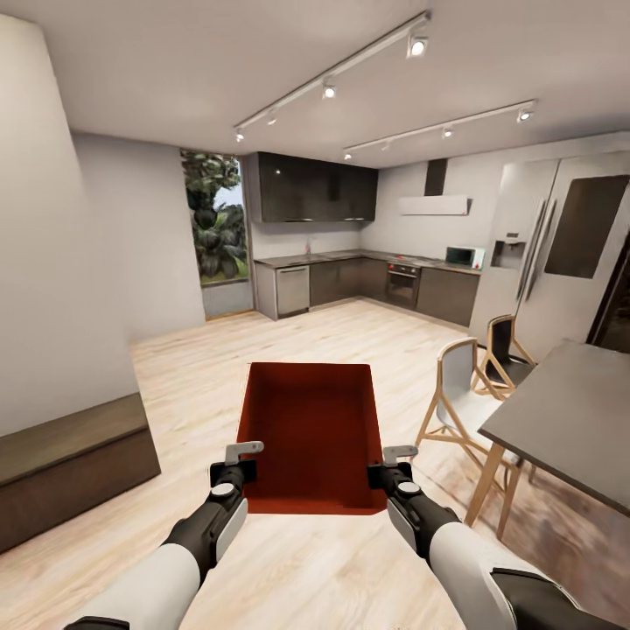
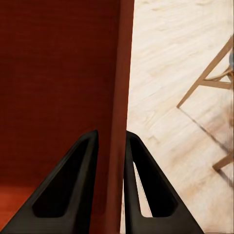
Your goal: Move the two storage containers from the living room to the garage. In the garage, place one container on the floor and stack the other container on top of it (either order is fine).
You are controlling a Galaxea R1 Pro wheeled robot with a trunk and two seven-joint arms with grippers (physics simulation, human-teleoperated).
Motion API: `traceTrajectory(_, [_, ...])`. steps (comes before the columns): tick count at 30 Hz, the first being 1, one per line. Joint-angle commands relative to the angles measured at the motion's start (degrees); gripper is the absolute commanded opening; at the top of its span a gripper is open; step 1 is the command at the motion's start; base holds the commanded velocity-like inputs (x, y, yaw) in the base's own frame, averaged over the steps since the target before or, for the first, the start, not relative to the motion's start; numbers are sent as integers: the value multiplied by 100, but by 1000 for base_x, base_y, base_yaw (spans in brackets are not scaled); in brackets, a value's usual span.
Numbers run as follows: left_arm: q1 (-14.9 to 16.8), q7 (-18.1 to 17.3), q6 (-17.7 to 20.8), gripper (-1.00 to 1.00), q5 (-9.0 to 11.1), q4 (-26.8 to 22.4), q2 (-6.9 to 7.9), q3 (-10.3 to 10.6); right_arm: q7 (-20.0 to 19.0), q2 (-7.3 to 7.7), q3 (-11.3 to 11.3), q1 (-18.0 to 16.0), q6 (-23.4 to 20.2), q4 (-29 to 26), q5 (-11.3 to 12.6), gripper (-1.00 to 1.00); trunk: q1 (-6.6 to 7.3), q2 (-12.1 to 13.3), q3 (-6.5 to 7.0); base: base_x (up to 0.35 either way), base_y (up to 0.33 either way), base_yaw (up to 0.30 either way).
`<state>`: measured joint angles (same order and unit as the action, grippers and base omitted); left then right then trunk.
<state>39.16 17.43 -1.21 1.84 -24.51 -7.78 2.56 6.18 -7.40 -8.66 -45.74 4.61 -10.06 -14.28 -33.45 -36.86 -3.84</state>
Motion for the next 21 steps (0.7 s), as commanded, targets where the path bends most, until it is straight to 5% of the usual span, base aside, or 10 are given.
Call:
traceTrajectory(1, [6,120,-460,-100,-87,-19,154,-62,15,-4,-197,-5,23,22,-31,-100,-2,-10,-11,0,0,-283])
traceTrajectory(21, [6,120,-460,-100,-88,-19,154,-62,15,-1,-197,-5,23,22,-31,-100,-2,-10,-11,0,0,-283])
